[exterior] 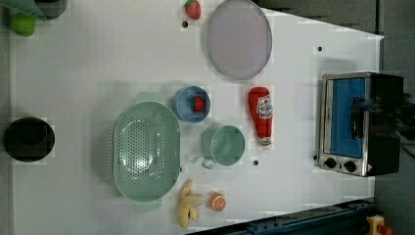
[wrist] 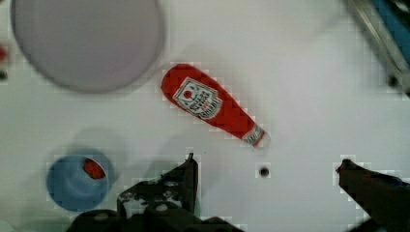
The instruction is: Pick Ketchup from the table and place it in strainer.
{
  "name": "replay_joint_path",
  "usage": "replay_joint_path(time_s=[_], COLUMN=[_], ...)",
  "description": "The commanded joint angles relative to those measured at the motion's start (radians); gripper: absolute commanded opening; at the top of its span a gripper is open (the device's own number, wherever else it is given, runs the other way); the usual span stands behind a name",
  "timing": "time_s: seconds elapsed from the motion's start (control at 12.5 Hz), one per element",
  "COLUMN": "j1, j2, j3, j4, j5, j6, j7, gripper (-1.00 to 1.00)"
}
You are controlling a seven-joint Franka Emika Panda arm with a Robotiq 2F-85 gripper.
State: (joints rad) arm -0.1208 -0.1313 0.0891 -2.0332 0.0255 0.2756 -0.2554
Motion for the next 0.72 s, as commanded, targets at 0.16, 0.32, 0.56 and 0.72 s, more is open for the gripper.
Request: replay_joint_path(time_s=[0.16, 0.32, 0.56, 0.72], j1=[-0.001, 0.001, 0.016, 0.026], j2=[0.095, 0.148, 0.227, 0.28], j3=[0.009, 0.009, 0.011, 0.012], j4=[-0.104, -0.151, -0.21, -0.248], j5=[0.001, 0.0, 0.0, -0.003], j6=[0.146, 0.267, 0.432, 0.545], j7=[-0.479, -0.613, -0.711, -0.712], gripper=[1.0, 1.0, 1.0, 1.0])
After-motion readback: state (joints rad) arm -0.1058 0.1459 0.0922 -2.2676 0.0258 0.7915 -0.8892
